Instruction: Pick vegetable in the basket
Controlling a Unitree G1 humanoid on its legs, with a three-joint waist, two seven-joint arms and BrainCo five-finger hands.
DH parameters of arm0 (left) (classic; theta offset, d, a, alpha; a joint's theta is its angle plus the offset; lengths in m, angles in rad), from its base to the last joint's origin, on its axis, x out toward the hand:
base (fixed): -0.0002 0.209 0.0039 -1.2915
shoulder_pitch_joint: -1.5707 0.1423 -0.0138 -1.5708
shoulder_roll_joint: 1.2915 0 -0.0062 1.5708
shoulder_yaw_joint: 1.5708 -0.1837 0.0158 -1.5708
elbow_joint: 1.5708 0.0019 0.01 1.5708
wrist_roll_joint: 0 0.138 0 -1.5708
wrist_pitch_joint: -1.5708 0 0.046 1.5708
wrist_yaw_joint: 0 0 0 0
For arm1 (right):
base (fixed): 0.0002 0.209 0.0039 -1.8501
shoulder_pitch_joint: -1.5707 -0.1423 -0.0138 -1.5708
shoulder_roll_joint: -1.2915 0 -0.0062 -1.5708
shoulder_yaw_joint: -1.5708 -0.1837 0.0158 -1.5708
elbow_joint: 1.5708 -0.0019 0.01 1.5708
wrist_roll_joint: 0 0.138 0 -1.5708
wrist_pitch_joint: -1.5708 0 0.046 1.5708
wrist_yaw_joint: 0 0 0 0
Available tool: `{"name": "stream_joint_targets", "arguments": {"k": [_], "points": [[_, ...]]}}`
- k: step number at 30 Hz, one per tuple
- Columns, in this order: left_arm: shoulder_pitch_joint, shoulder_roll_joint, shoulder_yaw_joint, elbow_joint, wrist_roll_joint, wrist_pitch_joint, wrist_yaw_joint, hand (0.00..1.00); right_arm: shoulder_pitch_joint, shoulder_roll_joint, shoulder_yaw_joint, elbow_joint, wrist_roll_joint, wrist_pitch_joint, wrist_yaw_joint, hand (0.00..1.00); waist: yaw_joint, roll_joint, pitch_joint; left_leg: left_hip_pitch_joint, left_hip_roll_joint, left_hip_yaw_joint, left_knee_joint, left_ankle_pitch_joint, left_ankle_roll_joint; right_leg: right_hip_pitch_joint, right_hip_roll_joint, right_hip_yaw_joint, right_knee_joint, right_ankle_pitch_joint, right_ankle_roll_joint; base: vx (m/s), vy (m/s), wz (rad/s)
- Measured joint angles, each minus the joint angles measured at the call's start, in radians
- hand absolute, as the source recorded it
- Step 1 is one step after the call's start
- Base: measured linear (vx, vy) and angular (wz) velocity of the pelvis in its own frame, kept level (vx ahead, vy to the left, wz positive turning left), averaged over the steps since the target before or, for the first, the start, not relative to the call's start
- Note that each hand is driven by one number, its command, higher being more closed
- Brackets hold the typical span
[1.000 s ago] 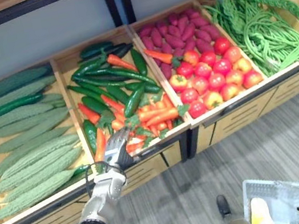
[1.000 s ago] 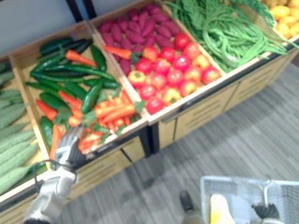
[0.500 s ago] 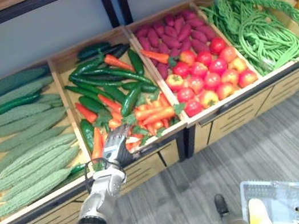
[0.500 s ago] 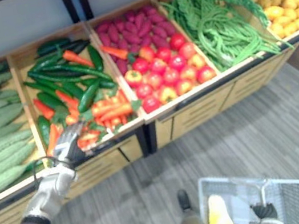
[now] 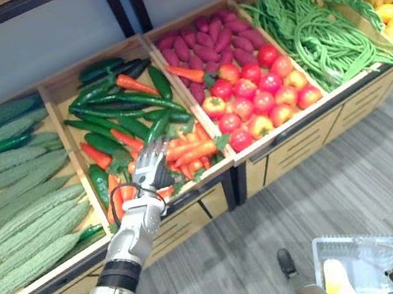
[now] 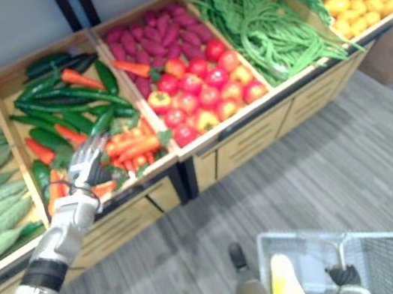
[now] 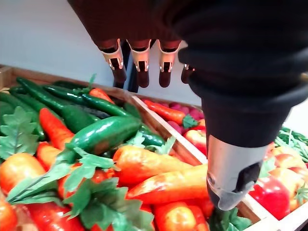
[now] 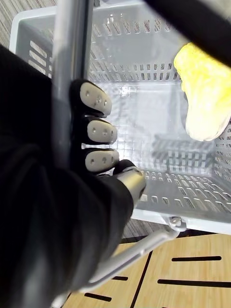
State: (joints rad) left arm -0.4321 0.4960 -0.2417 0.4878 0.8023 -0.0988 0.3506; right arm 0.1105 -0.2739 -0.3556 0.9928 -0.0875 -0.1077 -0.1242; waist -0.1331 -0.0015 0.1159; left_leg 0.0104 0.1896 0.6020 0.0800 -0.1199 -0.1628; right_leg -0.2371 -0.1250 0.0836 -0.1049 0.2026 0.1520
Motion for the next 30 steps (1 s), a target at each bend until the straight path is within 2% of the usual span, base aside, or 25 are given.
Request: {"name": "stream_joint_targets", "arguments": {"k": [11, 17, 24, 30], "points": [[-0.086, 0.004, -0.018, 0.080, 0.000, 0.017, 0.001, 0.00, -0.009, 0.000, 0.000, -0.005, 0.000, 0.000, 0.000, 1.00, -0.007, 0.000, 0.003, -0.026, 0.007, 0.021, 0.025, -0.016, -0.004, -0.034, 0.008, 0.028, 0.000, 0.005, -0.001, -0.02, -0.034, -0.08], [-0.100, 0.036, -0.018, 0.121, 0.000, 0.026, 0.001, 0.00, -0.033, 0.001, 0.009, -0.009, 0.001, -0.001, 0.000, 1.00, -0.027, 0.001, 0.037, -0.028, 0.009, 0.023, 0.029, -0.022, -0.009, -0.042, 0.016, 0.037, 0.000, 0.008, -0.002, -0.01, -0.033, -0.06], [-0.129, 0.038, -0.017, 0.158, 0.000, 0.038, 0.011, 0.00, -0.053, 0.001, 0.013, -0.017, 0.001, -0.002, 0.000, 1.00, -0.026, 0.003, 0.064, -0.050, 0.013, 0.042, 0.034, -0.025, -0.011, -0.076, 0.025, 0.058, 0.000, 0.016, -0.004, -0.02, -0.039, -0.08], [-0.167, 0.034, -0.015, 0.158, -0.002, 0.035, 0.036, 0.00, -0.083, 0.001, 0.022, -0.044, 0.006, -0.006, -0.002, 1.00, -0.035, -0.004, 0.101, -0.096, 0.029, 0.045, 0.110, -0.072, -0.005, -0.116, 0.028, 0.107, 0.001, 0.037, 0.010, -0.03, -0.028, -0.19]]}}
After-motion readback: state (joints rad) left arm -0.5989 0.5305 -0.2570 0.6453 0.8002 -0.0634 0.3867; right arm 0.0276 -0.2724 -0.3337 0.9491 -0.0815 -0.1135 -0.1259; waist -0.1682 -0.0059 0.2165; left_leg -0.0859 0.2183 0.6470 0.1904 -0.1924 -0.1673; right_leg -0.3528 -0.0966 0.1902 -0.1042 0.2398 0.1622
